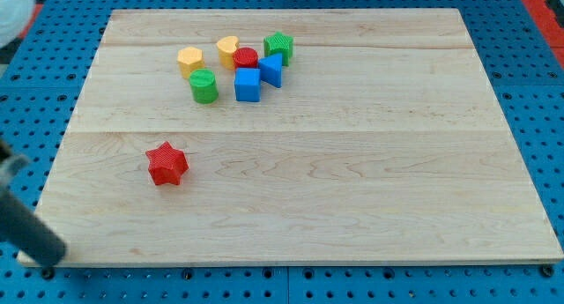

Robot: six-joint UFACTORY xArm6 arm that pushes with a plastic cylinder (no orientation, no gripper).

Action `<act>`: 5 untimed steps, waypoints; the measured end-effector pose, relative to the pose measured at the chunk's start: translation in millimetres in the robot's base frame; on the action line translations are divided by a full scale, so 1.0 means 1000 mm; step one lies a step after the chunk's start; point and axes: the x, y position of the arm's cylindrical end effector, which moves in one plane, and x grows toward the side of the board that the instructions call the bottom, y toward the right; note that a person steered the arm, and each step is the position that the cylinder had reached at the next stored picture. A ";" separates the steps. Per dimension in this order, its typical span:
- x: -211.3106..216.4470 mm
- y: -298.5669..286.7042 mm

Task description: Slide the red star closer to green circle

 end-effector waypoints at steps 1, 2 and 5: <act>-0.005 0.050; -0.037 0.042; -0.069 0.101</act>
